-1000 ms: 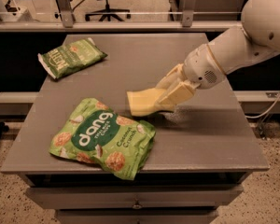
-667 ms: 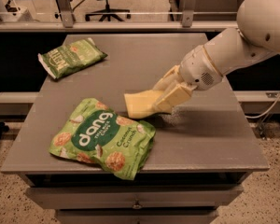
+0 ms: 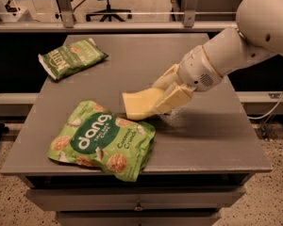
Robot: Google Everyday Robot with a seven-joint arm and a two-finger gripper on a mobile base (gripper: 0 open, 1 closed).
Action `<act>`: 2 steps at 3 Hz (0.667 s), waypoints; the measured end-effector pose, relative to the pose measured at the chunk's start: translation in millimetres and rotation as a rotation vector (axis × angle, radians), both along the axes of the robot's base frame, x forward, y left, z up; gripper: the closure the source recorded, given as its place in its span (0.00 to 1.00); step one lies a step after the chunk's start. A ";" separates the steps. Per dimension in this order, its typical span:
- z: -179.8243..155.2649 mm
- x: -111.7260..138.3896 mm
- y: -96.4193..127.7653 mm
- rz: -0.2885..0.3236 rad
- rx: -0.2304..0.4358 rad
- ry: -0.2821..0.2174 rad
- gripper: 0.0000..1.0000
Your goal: Move sponge near green rice chip bag
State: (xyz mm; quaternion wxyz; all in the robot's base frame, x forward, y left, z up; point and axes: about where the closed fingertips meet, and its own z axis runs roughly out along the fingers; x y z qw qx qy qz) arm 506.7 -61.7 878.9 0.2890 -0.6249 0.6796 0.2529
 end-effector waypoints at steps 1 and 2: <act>3.8 2.2 0.2 0.000 0.000 -0.013 0.00; 6.3 4.5 -0.6 -0.003 -0.001 -0.022 0.00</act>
Offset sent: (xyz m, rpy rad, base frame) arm 0.0113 -0.0068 0.0134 -0.0047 -0.0476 -0.0186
